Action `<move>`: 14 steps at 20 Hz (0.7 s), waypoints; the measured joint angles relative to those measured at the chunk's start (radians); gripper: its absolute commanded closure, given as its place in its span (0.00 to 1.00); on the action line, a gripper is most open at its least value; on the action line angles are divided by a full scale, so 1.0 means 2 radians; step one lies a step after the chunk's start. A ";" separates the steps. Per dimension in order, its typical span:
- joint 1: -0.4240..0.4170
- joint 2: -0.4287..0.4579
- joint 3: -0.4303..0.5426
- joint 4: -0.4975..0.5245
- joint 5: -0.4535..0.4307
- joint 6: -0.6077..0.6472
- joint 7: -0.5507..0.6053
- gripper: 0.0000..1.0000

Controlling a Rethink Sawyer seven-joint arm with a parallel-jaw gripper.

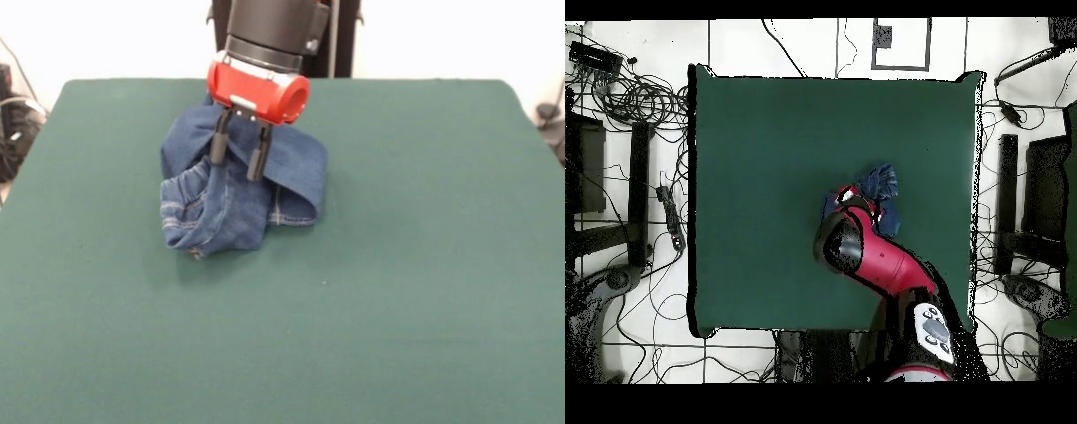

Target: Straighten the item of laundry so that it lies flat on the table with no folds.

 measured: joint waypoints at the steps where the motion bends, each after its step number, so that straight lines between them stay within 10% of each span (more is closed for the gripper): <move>1: -0.001 0.000 -0.002 0.001 0.000 0.000 0.000 0.00; 14: -0.007 -0.003 -0.002 0.006 0.000 0.000 0.000 0.00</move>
